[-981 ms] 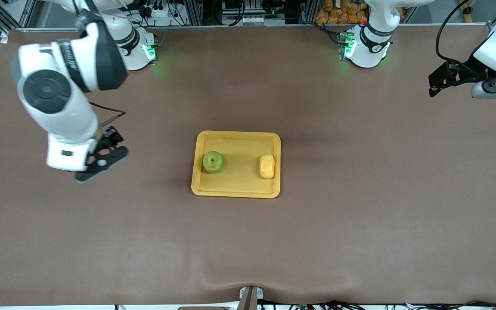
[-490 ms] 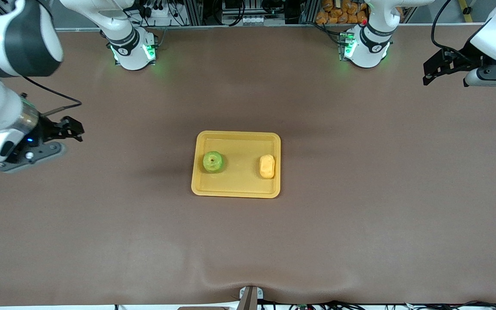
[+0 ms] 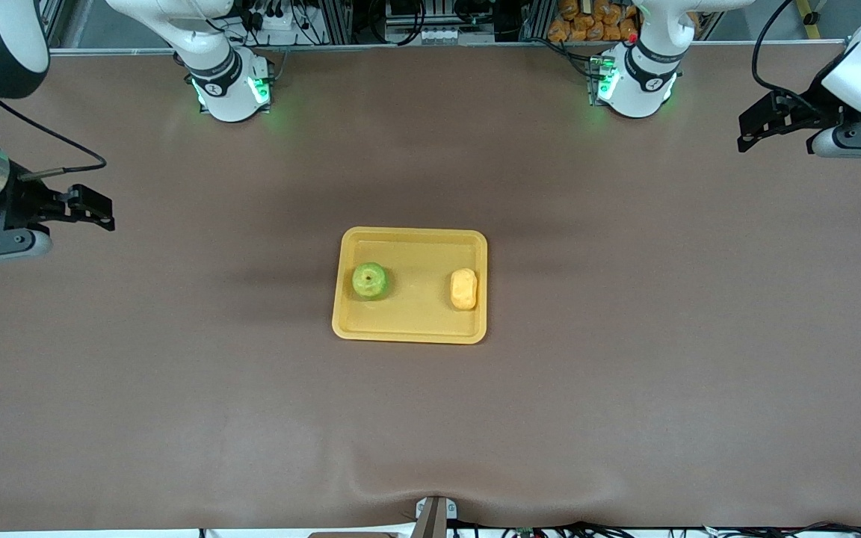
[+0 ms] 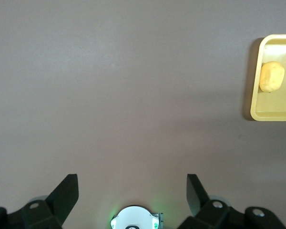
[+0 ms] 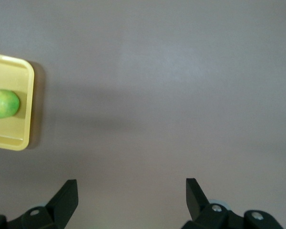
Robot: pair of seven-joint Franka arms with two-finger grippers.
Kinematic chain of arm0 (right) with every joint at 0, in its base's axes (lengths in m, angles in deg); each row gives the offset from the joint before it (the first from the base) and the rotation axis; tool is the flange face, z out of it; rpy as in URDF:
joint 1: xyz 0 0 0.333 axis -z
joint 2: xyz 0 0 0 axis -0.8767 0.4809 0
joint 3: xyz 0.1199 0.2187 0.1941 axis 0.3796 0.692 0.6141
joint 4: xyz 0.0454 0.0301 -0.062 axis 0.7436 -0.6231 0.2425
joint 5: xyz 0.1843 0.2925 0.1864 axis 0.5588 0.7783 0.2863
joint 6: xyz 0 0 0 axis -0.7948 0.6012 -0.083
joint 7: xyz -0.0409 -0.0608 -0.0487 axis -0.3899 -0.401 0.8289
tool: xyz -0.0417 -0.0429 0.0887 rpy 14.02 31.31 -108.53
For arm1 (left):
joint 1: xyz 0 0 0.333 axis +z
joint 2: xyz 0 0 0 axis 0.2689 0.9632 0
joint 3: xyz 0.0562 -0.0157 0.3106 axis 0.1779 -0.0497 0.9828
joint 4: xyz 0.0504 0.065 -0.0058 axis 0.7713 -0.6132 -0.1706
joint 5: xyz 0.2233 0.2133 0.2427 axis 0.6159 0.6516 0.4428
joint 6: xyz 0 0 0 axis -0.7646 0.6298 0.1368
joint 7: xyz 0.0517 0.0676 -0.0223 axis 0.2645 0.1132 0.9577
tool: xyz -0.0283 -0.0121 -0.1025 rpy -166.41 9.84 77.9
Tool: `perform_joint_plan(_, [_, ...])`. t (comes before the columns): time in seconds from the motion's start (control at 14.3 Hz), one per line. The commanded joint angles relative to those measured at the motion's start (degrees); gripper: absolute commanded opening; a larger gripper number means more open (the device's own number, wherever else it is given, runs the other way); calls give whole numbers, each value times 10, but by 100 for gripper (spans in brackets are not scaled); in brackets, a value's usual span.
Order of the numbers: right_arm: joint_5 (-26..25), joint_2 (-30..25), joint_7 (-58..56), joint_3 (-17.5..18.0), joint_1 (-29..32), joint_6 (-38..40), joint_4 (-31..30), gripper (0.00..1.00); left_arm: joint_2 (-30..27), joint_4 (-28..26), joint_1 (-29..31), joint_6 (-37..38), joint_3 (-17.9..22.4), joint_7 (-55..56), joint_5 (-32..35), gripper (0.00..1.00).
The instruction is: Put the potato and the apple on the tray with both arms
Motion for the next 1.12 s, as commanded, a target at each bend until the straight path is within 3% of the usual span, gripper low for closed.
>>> perform_joint_plan(0.0, [17,-30,73,12,19,1,-21,100,12,21,3,14,2,-1,-10,100])
perform_joint_plan(0.35, [43,-49,77,5,33,25,-21,100,14,28,5,30,6,24,-10,100])
perform_joint_plan(0.7, [44,-50,109,-38,-9,60,-15,100,15,37,9,36,6,24,-5,100])
perform_joint_plan(1.05, [64,-50,110,-40,-9,46,-14,100,19,46,10,37,6,23,-5,100])
